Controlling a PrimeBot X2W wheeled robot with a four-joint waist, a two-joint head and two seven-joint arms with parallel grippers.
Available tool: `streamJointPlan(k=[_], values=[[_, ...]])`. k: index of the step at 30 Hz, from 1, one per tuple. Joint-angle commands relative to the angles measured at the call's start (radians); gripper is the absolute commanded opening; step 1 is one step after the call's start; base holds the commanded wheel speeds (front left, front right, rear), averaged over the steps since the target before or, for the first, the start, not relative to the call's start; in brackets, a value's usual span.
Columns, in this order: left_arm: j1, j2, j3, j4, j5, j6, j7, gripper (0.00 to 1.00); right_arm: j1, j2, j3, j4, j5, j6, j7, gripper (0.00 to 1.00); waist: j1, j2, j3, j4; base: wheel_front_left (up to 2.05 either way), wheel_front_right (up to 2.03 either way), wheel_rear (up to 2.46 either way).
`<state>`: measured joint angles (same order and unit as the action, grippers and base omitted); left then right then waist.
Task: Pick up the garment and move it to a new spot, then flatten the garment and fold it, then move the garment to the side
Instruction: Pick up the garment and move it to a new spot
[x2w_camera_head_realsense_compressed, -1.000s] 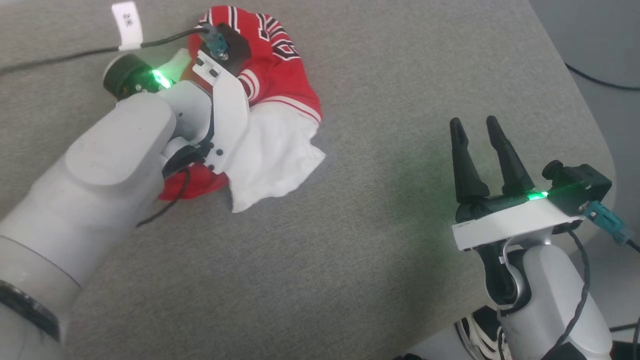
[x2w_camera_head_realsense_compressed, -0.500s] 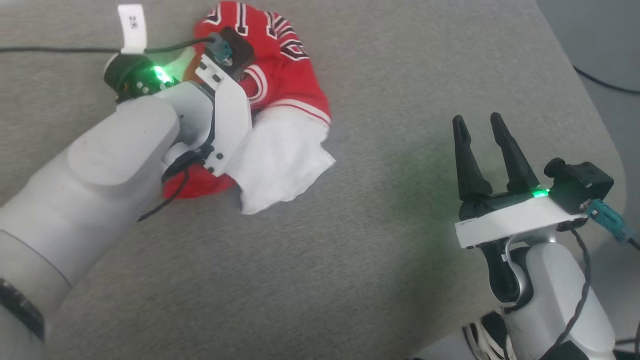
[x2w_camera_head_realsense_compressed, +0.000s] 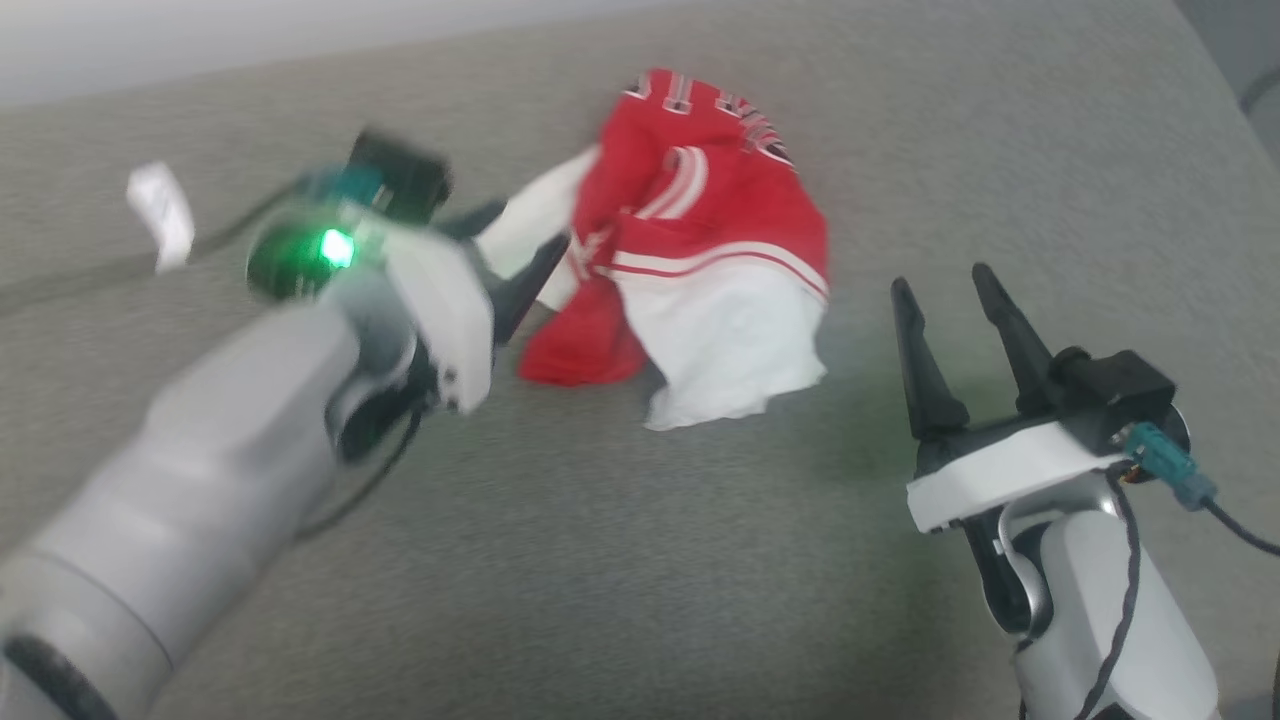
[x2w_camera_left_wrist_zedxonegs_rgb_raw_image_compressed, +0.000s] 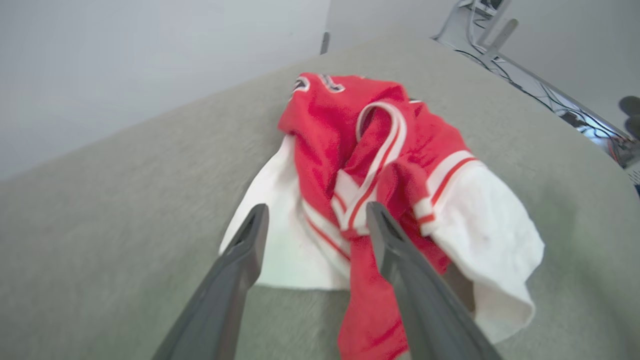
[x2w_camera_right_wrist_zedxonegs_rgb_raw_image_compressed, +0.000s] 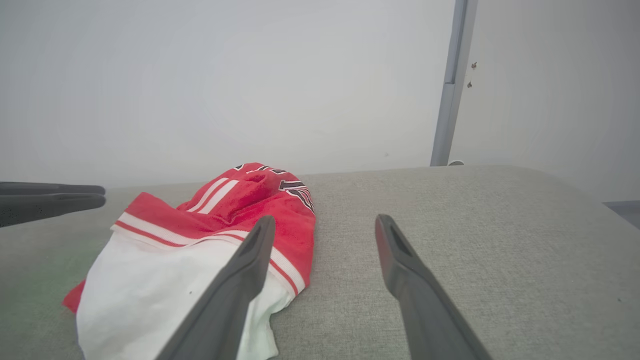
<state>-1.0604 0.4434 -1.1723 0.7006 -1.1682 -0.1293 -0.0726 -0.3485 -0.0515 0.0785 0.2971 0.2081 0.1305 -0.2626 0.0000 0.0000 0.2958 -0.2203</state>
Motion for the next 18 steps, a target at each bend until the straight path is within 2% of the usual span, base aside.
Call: streamJointPlan(k=[1,6,10,13,15,16,18], values=[[0.029,-0.007,0.005,0.005,-0.008,-0.001,-0.022,1.0,0.015,0.0,-0.005,0.004,-0.009,0.0,-0.003,1.0,0.0,0.0,-0.049,0.063,0.0,0.0,0.0],[0.181,-0.008,0.03,0.049,-0.066,-0.001,-0.148,1.0,0.054,-0.02,-0.036,0.015,-0.058,0.0,-0.003,1.0,0.0,0.0,-0.091,0.15,0.0,0.0,0.0],[0.285,-0.011,0.088,0.064,-0.094,-0.001,-0.19,1.0,0.101,-0.047,-0.068,0.016,-0.071,0.0,-0.003,1.0,0.0,0.0,-0.13,0.226,0.0,0.0,0.0],[0.351,0.0,0.218,0.054,-0.041,0.005,-0.193,1.0,0.142,-0.068,-0.087,0.022,-0.078,0.0,-0.003,1.0,0.0,0.0,-0.159,0.275,0.0,0.0,0.0],[0.423,-0.001,0.313,0.034,0.042,0.031,-0.193,1.0,0.175,-0.081,-0.098,0.024,-0.079,0.0,-0.003,1.0,0.0,0.0,-0.181,0.307,0.0,0.0,0.0],[0.498,-0.002,0.421,-0.008,0.118,0.049,-0.193,1.0,0.207,-0.089,-0.112,0.021,-0.08,0.0,-0.003,1.0,0.0,0.0,-0.201,0.329,0.0,0.0,0.0],[0.569,0.006,0.532,-0.06,0.201,0.069,-0.193,1.0,0.232,-0.097,-0.122,0.017,-0.081,0.0,-0.003,1.0,0.0,0.0,-0.215,0.345,0.0,0.0,0.0]])
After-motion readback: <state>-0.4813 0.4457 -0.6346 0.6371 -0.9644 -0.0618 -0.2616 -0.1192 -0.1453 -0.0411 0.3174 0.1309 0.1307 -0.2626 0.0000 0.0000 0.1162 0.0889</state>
